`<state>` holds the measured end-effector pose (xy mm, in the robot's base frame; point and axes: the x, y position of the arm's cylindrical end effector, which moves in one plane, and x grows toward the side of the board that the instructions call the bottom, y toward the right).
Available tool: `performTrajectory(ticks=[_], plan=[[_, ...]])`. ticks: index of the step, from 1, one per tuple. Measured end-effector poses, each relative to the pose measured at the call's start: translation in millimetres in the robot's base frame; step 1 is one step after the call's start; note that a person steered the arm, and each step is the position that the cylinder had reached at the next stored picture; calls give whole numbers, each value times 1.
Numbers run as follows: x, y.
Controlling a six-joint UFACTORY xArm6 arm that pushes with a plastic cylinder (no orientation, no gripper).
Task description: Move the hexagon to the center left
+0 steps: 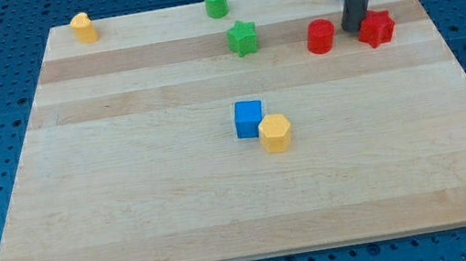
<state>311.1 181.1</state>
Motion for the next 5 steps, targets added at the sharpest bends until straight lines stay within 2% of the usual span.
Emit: performTrajectory(ticks=[1,4,5], plan=[[14,-12],[158,-10],[185,-50]])
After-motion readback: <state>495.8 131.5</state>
